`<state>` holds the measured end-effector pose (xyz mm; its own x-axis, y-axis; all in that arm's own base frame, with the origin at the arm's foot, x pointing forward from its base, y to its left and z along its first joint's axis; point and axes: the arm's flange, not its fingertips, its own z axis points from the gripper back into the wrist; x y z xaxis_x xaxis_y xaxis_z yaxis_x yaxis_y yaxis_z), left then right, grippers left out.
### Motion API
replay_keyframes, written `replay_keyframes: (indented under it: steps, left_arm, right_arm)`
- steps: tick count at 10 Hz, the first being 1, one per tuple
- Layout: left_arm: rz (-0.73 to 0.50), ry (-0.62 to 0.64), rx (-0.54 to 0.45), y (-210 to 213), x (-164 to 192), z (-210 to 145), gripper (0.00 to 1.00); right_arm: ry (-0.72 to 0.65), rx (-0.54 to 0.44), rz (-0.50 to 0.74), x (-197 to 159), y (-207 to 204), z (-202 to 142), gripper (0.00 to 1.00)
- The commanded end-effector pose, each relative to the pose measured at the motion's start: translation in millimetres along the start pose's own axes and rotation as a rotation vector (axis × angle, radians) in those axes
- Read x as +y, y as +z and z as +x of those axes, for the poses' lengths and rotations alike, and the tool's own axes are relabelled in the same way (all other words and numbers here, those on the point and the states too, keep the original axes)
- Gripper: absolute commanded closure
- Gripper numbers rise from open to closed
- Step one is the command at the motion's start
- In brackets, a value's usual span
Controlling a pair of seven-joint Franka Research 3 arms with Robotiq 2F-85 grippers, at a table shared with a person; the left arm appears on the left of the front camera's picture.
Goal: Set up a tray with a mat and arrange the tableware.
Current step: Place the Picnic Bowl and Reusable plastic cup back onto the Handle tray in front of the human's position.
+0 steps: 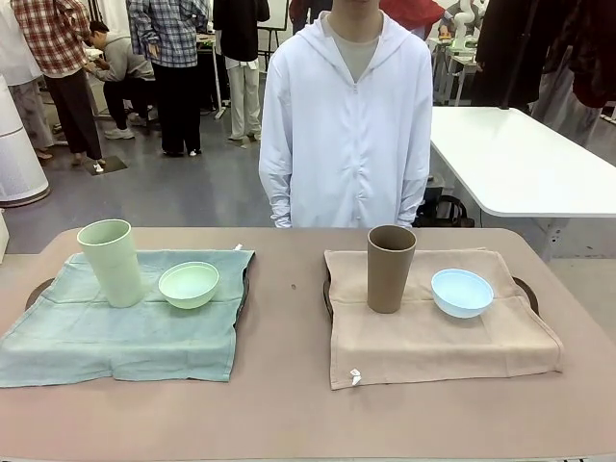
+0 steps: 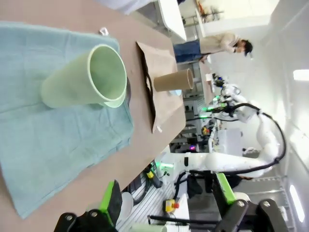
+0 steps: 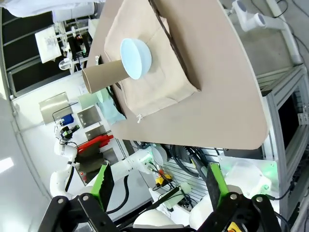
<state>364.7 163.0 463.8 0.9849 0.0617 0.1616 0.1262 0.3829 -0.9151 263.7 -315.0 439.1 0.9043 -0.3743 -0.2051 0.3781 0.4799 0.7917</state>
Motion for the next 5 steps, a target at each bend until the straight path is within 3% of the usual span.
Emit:
replay_keyframes:
  steps: [1,5]
  left_arm:
    - [-0.009,0.013,-0.024,6.4,5.7,-4.7,0.00]
    - [-0.009,0.013,-0.024,6.4,5.7,-4.7,0.00]
  right_arm:
    - [-0.007,-0.006,0.001,-0.9,1.7,-1.1,0.00]
    - [-0.007,-0.006,0.001,-0.9,1.7,-1.1,0.00]
